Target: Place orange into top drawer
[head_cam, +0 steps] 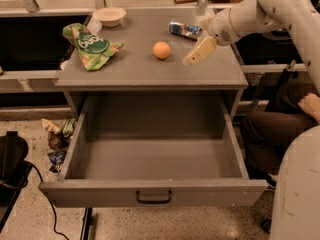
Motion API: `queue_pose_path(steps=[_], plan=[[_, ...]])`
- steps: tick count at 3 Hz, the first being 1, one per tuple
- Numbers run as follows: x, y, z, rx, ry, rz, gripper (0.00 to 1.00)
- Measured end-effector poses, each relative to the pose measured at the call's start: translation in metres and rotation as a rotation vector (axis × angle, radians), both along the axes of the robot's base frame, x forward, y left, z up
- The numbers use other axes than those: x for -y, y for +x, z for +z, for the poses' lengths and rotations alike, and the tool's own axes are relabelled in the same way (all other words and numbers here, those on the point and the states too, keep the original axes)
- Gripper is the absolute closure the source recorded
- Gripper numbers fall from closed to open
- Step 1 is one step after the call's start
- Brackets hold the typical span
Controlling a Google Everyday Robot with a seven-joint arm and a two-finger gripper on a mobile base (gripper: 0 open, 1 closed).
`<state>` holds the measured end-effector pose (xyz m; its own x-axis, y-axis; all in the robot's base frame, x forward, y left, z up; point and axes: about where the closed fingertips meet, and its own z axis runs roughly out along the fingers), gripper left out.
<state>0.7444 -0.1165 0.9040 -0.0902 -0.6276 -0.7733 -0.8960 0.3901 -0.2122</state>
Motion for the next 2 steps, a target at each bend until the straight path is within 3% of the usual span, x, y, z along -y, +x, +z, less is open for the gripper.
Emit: queue_pose_path(steps=[2], plan=[[-0.038,0.064,-0.018,0.006,0.134,-0.087,0.0]])
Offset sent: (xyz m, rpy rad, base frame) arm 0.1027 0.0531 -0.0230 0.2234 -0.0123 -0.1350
